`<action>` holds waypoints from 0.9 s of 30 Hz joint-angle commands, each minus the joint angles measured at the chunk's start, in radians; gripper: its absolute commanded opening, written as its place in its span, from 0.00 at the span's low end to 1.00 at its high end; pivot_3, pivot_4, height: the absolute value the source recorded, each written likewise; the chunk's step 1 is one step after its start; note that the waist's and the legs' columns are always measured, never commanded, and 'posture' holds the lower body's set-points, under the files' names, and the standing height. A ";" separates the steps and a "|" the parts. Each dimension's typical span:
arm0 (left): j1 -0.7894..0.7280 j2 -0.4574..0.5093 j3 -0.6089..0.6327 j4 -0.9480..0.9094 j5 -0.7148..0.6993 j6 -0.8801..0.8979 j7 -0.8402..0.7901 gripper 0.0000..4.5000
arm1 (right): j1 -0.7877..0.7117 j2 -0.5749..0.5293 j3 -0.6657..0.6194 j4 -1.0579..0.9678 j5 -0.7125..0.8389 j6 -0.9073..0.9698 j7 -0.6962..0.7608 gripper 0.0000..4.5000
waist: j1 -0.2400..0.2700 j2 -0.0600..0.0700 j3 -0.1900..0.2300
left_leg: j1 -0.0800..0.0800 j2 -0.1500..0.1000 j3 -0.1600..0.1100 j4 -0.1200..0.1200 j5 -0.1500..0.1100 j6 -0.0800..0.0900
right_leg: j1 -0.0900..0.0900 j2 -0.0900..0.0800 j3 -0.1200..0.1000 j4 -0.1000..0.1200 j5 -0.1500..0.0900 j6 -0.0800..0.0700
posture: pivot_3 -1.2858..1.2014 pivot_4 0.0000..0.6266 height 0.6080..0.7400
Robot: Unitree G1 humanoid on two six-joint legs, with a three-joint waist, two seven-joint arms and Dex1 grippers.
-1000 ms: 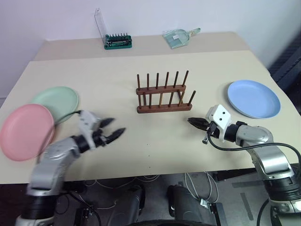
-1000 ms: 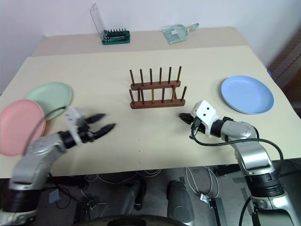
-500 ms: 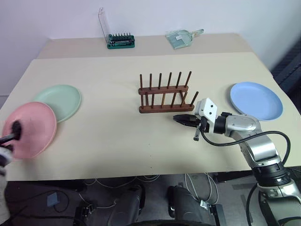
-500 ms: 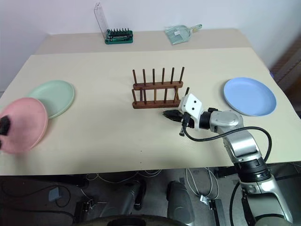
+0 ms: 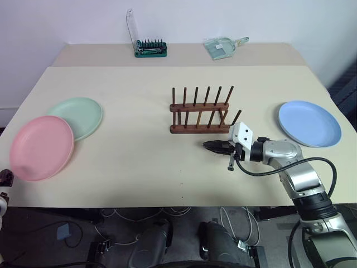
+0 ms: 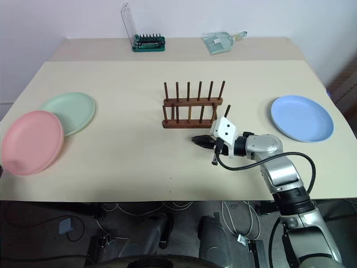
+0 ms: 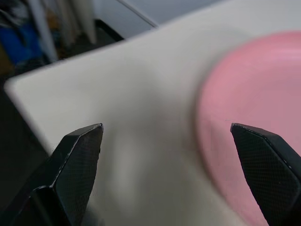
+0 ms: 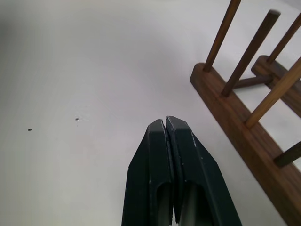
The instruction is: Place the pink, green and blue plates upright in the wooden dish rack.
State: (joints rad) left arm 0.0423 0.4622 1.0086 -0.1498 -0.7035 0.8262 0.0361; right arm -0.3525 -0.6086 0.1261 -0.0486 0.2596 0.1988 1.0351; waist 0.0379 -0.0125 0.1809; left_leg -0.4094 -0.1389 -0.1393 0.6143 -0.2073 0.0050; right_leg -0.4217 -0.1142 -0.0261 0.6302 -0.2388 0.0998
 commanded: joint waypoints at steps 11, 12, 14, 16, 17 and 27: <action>-0.119 0.057 -0.069 0.123 -0.008 0.069 0.035 0.47 | 0.036 -0.007 -0.050 -0.148 0.025 0.043 -0.060 0.00 | -0.001 0.000 0.000 | 0.000 0.000 0.000 0.000 0.000 0.000 | -0.001 0.000 0.001 0.000 0.000 0.001 | 0.52 0.24 1.00; -0.121 0.056 -0.068 0.124 -0.009 0.068 0.039 0.35 | 0.038 -0.008 -0.051 -0.154 0.027 0.047 -0.062 0.00 | 0.000 0.000 0.000 | 0.000 0.000 0.000 0.000 0.000 0.000 | -0.001 0.000 0.001 0.000 0.000 0.001 | 0.52 0.24 1.00; -0.122 0.056 -0.068 0.125 -0.010 0.068 0.042 0.12 | 0.040 -0.010 -0.051 -0.160 0.029 0.052 -0.065 0.00 | 0.000 0.000 0.000 | 0.000 0.000 0.000 -0.001 0.000 0.000 | -0.001 0.000 0.001 0.000 0.000 0.001 | 0.52 0.24 1.00; -0.120 0.052 -0.068 0.123 -0.012 0.066 0.043 0.00 | 0.041 -0.013 -0.052 -0.168 0.032 0.059 -0.067 0.00 | 0.001 0.000 0.000 | 0.000 0.000 0.000 0.000 0.000 0.000 | -0.001 0.000 0.000 0.000 0.000 0.001 | 0.52 0.24 1.00; -0.119 0.051 -0.068 0.123 -0.012 0.063 0.043 0.00 | 0.041 -0.014 -0.052 -0.172 0.034 0.062 -0.068 0.00 | 0.000 0.001 0.000 | 0.000 0.000 0.000 0.000 0.000 0.000 | -0.001 0.000 0.000 0.000 0.000 0.001 | 0.52 0.24 1.00; -0.145 -0.010 0.017 -0.022 -0.158 -0.167 -0.079 0.00 | 0.010 -0.043 -0.065 -0.187 0.043 0.090 -0.058 0.00 | 0.000 -0.001 0.000 | -0.001 0.001 0.001 0.000 0.000 0.000 | -0.001 0.000 0.001 0.000 0.000 0.000 | 0.52 0.24 1.00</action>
State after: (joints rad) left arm -0.0895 0.4365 0.9813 -0.1017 -0.8199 0.7140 -0.0226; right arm -0.3228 -0.6359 0.1009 -0.1931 0.2884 0.2912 0.9725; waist 0.0381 -0.0139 0.1813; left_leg -0.4100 -0.1384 -0.1387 0.6143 -0.2072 0.0047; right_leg -0.4223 -0.1140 -0.0256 0.6297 -0.2385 0.0999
